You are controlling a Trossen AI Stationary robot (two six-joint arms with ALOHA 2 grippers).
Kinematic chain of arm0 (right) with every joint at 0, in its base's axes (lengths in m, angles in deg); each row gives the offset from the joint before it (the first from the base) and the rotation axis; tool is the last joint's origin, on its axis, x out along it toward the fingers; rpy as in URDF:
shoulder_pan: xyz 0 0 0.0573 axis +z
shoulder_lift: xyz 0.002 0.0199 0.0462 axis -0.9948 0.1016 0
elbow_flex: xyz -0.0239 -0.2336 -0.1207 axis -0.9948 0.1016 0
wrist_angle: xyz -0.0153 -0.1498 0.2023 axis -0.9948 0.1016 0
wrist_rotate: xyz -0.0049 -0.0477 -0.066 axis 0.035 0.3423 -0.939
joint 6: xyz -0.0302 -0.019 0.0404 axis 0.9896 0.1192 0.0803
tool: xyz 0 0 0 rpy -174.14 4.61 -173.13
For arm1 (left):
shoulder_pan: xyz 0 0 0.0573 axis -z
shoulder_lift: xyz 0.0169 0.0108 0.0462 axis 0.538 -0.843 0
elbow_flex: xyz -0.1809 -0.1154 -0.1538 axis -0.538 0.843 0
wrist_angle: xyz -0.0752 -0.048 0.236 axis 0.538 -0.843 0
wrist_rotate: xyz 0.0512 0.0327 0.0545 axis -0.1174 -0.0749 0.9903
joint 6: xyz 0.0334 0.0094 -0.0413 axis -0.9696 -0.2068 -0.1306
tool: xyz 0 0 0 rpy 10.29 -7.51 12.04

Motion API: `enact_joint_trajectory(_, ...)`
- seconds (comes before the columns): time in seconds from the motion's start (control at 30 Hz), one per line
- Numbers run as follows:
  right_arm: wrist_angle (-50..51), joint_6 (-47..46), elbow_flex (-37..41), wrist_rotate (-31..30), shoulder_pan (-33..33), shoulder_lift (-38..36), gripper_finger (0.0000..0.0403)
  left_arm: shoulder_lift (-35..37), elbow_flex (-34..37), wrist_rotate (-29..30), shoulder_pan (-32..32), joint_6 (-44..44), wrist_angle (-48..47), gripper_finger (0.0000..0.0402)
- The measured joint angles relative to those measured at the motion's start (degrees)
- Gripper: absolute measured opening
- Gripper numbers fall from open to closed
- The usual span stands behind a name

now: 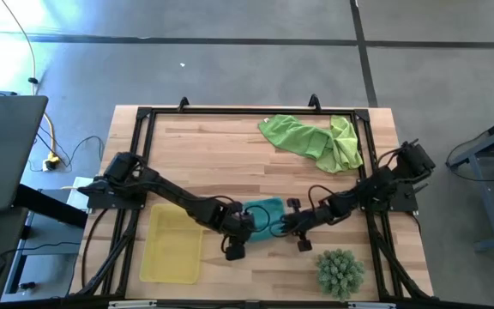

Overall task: Roll microfiber towels into tight, uniform cylinder then place into a basket
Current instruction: Roll the blue microfiber towel

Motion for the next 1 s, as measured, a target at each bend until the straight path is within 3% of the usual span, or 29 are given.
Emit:
enact_joint_trajectory(0.3,-2.66,-8.43,0.28,14.89,-6.48,0.27,0.0002,1.17,-0.15,2.75,2.65,-2.06,5.07,0.0136)
enact_joint_trajectory(0.53,-3.28,-21.24,0.38,27.44,-11.01,0.44,0.0001,0.67,-0.20,17.88,6.46,-11.65,7.25,0.0136)
enact_joint_trajectory(0.7,-3.74,-23.68,0.37,29.15,-11.90,0.39,0.0001,-0.06,-0.24,25.13,7.51,-14.56,7.85,0.0136)
enact_joint_trajectory(1.0,-3.50,-24.57,0.33,29.05,-12.26,0.35,0.0000,-5.04,-0.23,24.40,7.25,-15.53,10.51,0.0136)
